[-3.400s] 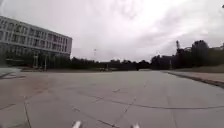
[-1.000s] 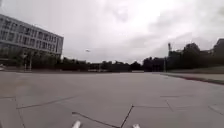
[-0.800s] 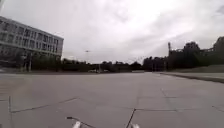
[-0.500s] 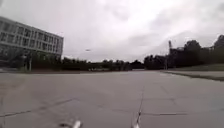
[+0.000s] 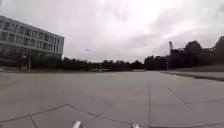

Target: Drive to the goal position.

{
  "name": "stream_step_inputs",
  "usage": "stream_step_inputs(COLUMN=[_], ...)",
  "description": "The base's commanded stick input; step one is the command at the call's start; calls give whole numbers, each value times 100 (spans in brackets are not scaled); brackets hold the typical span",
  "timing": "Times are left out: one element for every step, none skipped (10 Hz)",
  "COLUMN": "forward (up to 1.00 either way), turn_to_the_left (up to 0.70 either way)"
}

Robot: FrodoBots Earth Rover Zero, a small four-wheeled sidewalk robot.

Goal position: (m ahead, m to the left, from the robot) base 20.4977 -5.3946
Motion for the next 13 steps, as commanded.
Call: stream_step_inputs(forward=[70, 70, 70, 70, 70, 70, 70, 70, 70, 70, 70, 70, 70], turn_to_the_left=[-22, -10, 0, 0, 0, 0, 0, 0, 0, -25, -35, -35, -35])
